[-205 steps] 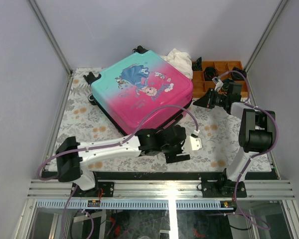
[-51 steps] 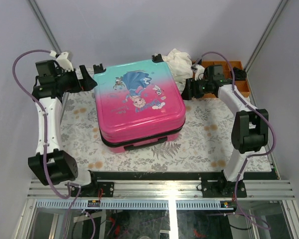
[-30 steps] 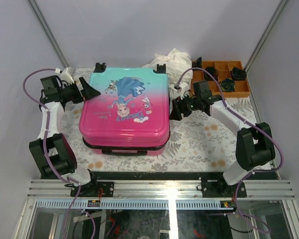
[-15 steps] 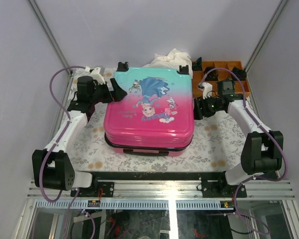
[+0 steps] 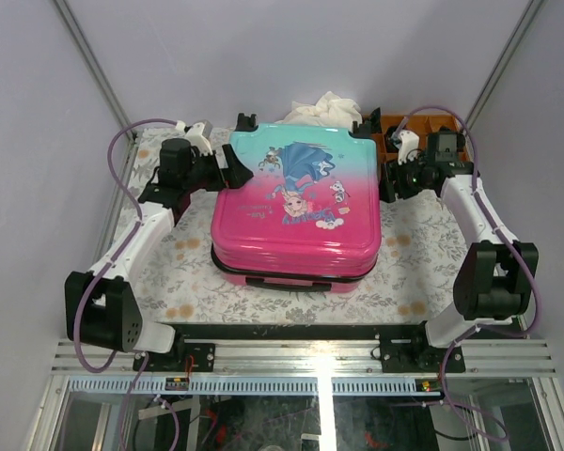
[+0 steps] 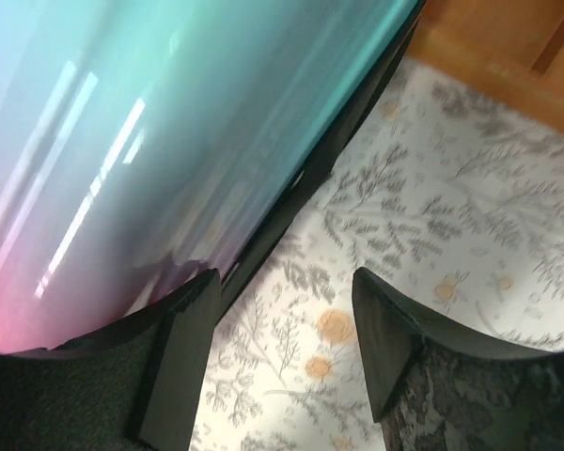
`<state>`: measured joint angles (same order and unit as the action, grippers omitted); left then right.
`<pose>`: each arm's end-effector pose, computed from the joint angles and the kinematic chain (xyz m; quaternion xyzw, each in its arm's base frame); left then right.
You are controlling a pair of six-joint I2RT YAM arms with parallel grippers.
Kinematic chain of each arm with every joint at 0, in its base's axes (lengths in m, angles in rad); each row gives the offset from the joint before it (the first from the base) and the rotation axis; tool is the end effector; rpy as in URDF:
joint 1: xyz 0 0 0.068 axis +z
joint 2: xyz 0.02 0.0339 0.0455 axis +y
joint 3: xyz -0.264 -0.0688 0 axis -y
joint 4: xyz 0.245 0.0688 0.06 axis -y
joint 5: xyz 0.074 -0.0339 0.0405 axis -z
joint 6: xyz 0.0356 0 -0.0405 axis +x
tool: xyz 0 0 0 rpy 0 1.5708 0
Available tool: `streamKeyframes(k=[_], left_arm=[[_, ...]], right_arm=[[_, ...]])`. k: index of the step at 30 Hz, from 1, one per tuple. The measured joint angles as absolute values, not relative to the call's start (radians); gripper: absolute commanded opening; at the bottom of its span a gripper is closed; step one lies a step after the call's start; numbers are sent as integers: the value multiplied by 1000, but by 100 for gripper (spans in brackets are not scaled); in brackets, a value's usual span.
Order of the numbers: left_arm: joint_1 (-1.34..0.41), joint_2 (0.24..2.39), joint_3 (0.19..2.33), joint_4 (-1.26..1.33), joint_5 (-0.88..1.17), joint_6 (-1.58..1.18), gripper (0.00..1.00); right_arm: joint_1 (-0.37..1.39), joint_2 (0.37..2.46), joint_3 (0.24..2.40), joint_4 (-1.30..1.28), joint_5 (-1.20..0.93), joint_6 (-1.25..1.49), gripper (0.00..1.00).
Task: Pack the luggage
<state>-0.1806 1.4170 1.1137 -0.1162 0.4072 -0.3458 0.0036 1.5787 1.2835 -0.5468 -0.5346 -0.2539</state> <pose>0.3209 -0.0729 0.3150 0.0419 0.8278 -0.3025 0.4706 0.3436 0.0194 0.2856 -0.2091 0.8816 0.2019 0.3718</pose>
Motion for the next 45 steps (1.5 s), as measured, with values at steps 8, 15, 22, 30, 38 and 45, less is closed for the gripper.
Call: streamKeyframes(k=[8,15,22,30,38,45], left_arm=[[-192,1312,1095,-240,414,-262,100],[-159,1280,1156,-441,498,-183,100],[-72,1319,1464,-724,559,-67,100],[25,1380,1767,-932,458,8,100],[29,1250,1671,-1033,342,43,100],[29,1100,1498,-1061,276,41,100]], right_arm=[[-1,1649,1390,-522,-530,-215,70],[-35,1655,1487,-568,-569,-203,81],[-128,1611,1578,-654,-691,-192,97],[-199,1462,1664,-823,-766,-226,99],[-198,1234,1546,-902,-827,-219,100],[-193,1101,1324,-911,-827,-171,100]])
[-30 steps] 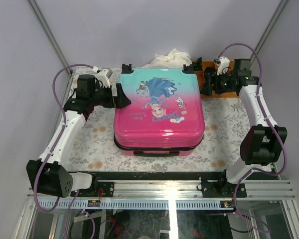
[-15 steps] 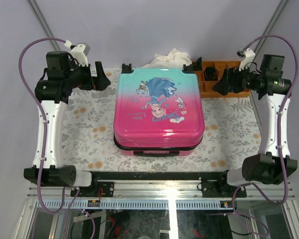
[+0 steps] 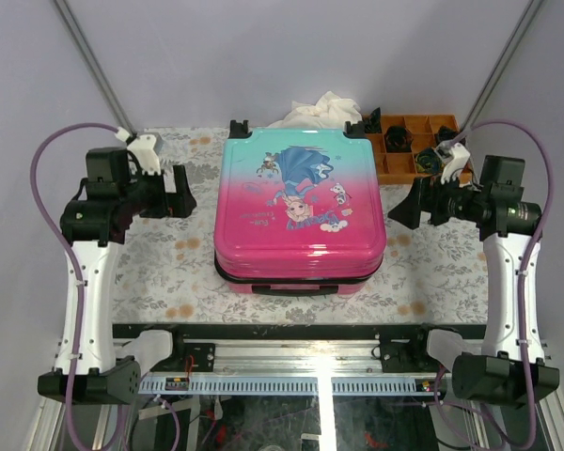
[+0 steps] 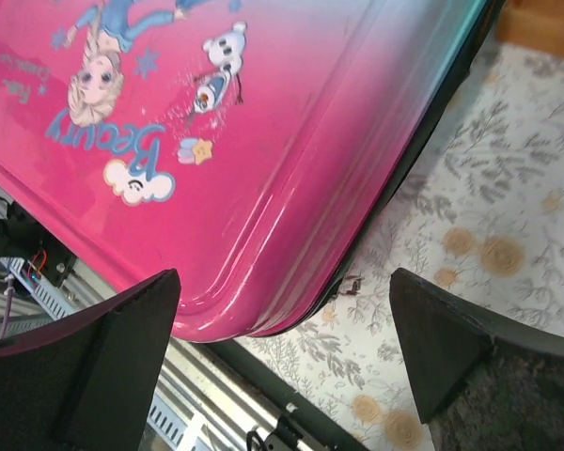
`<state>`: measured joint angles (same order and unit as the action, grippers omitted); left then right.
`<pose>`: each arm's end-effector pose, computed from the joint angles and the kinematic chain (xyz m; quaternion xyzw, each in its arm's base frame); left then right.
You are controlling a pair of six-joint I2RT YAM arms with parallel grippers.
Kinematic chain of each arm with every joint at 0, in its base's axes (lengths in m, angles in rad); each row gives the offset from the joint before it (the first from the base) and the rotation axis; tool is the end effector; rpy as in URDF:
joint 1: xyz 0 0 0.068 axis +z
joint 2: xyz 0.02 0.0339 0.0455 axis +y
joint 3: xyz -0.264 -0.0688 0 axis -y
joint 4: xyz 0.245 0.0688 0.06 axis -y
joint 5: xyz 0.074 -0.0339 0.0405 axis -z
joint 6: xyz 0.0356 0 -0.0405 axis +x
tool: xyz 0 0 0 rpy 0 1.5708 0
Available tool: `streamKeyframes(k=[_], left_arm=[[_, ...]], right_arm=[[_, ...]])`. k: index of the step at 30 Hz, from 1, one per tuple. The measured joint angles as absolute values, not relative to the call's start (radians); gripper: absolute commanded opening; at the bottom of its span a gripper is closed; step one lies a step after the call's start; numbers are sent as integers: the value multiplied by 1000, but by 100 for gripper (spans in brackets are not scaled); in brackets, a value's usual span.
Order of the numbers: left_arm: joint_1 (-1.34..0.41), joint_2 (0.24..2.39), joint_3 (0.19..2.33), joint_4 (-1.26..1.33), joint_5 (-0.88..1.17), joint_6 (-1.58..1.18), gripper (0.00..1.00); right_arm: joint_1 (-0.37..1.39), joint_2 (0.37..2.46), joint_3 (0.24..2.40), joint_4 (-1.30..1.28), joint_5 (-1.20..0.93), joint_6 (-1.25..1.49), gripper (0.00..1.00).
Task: Pack the luggage
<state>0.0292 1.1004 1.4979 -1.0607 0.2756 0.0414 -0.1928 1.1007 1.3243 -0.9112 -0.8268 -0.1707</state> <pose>0.1885 -0.0042 0.4323 0.0656 0.8899 -0.1081 0.4383 0.2031 -0.0130 0.3994 -0.1625 0.8298 0.2865 0.4506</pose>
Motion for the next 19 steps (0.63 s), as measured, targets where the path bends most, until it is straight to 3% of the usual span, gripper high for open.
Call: streamKeyframes(k=[7,19], left_arm=[[29,1099,1394,-1067,269,41,100],[30,1103,1394,-1067,270,30,100]], right_arm=[[-4,1113,1259,-894,-718,-142,100],[20,1096,1242,-874,-672,-141,100]])
